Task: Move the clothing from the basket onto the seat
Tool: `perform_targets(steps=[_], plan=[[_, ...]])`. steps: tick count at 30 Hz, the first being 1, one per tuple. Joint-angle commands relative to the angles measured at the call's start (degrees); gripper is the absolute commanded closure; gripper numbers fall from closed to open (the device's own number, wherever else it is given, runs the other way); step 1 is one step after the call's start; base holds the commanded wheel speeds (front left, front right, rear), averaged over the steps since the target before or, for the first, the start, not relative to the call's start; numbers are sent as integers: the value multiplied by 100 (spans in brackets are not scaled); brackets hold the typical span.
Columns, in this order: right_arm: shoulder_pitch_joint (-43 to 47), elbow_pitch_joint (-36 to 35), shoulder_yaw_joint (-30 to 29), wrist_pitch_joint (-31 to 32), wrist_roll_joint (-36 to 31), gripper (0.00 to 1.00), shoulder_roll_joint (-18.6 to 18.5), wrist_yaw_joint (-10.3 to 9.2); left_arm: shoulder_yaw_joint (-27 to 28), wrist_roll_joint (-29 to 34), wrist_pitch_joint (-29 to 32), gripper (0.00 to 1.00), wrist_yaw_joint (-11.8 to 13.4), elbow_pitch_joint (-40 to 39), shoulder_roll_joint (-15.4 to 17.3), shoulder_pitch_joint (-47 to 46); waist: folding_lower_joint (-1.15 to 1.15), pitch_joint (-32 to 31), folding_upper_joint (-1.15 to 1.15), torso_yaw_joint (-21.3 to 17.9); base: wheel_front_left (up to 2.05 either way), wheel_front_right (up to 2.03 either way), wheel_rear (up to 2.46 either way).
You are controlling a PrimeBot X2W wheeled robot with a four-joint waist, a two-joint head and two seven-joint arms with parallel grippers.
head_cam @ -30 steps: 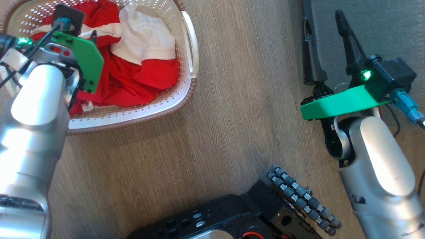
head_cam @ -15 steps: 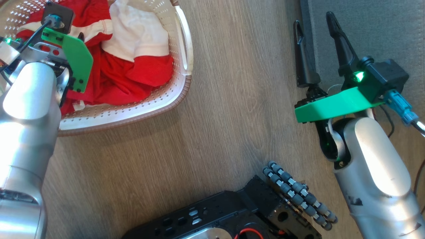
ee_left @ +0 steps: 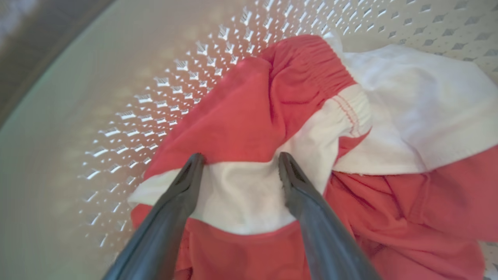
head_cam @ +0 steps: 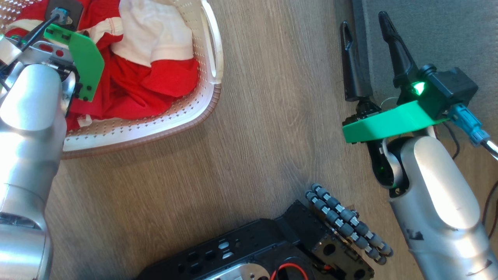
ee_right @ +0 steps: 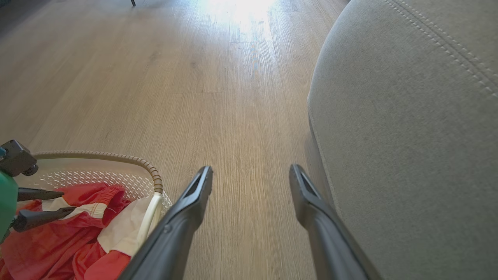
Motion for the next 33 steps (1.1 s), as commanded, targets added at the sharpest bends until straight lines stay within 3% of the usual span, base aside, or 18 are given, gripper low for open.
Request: perform_targets(steps=[1,5,6,7,8,10,13,14,22,33], plan=[[145,-165,78,-28,44,0,22,40,49,39,-43,0,33,-55,130,-61,0,16,0,-3,0,0,0],[146,-171,70,-28,52,0,11,40,-19,54,-111,0,56,18,108,-107,0,40,0,-4,0,0,0],[148,-173,67,-28,51,0,11,40,-33,55,-130,10,64,36,99,-119,0,42,0,-1,0,0,0],[149,-174,64,-28,50,0,11,40,-47,55,-156,26,68,51,89,-133,0,43,0,2,0,0,0],[151,-172,61,-28,50,0,12,40,-58,51,-183,50,74,67,79,-144,0,43,0,4,0,0,0],[156,-167,58,-28,46,0,15,40,-87,50,-233,62,83,106,59,-161,0,36,0,11,0,0,0],[161,-153,59,-28,54,0,18,40,-125,39,-286,94,85,178,23,-179,0,19,0,20,0,0,0],[160,-149,59,-28,58,0,16,40,-138,35,-303,100,82,201,13,-187,0,15,0,24,0,0,0],[210,-93,-21,-28,64,0,-4,40,-124,-143,-716,100,18,239,-162,-160,0,-198,0,151,0,0,0],[579,59,-253,-28,41,0,-161,40,68,-587,-1487,100,-60,139,-451,349,0,-1301,0,596,0,0,0]])
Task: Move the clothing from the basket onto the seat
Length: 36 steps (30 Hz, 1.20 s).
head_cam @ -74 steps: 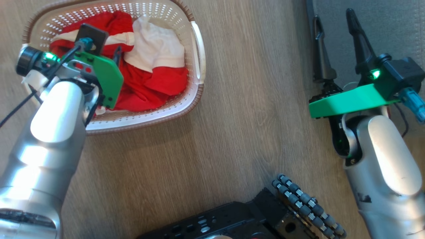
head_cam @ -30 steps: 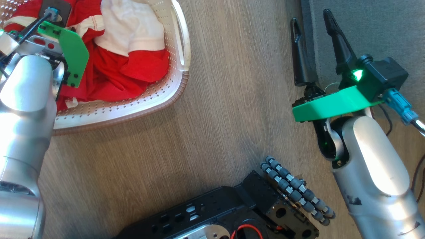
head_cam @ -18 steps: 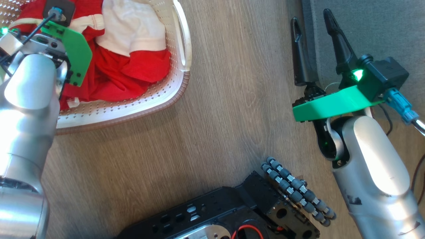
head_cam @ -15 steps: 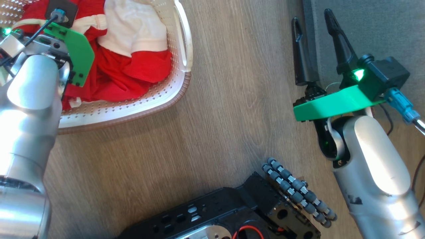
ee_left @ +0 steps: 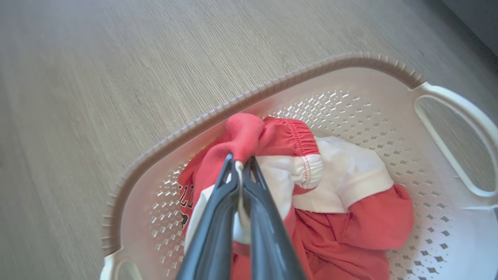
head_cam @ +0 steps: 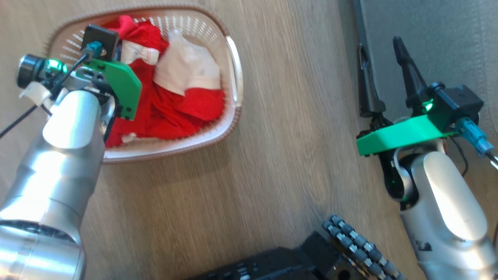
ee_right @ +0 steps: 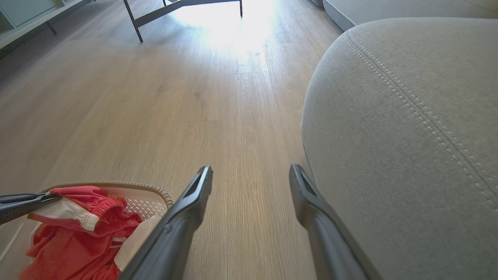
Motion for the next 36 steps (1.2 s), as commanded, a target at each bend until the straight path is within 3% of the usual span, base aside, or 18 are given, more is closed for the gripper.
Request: perform_targets(steps=[1,16,25,36], plan=[[254,-120,28,-28,-6,0,-104,40,163,-67,-108,100,-15,-160,91,57,0,-471,0,264,0,0,0],[873,163,61,-28,27,0,-613,40,471,-729,-468,100,-130,-1002,-163,1039,0,-2407,0,897,0,0,0],[1322,263,73,-28,99,0,-776,40,676,-1037,-464,100,-42,-1875,37,1794,0,-3171,0,1029,0,0,0],[1632,308,149,-28,140,0,-869,40,935,-1338,-15,100,269,-3246,438,2564,0,-3683,0,1099,0,0,0]])
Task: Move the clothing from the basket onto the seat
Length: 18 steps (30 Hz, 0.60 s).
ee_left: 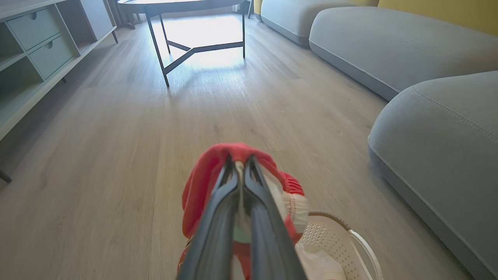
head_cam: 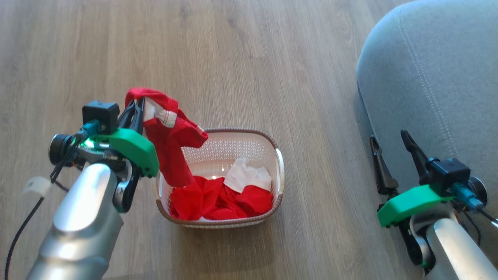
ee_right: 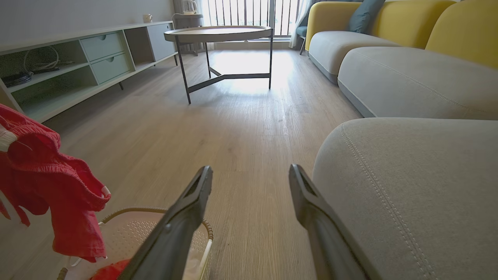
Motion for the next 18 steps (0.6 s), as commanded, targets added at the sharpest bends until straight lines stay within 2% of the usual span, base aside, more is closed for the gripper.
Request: perform_targets(steps=[1,18], plan=[[50,-144,103,-28,44,0,-147,40,263,-48,51,100,74,-357,251,-68,1,-120,-1,33,0,0,0],[204,-113,233,-28,77,0,-264,40,368,-243,672,100,427,-1735,621,757,1,-488,-1,157,0,0,0]])
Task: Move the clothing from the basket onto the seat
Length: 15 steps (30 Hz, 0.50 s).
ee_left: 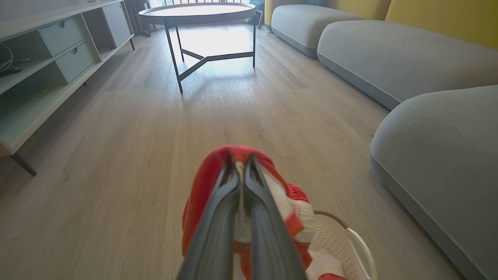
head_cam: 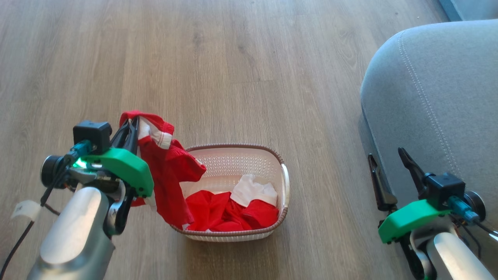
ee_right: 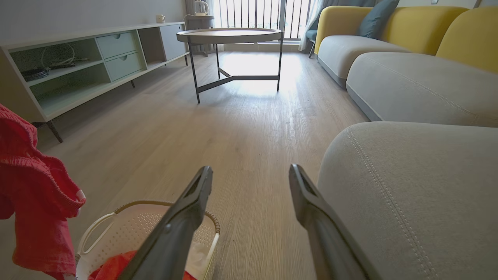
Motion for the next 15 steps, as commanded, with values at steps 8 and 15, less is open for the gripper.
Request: perform_targets(steps=[8,15], plan=[[-187,-155,211,-28,33,0,-183,40,210,-61,112,100,117,-485,262,-108,1,-66,0,34,0,0,0],[-319,-227,438,-28,-95,0,-303,40,163,-195,225,100,80,-737,208,-56,1,-86,0,64,0,0,0]])
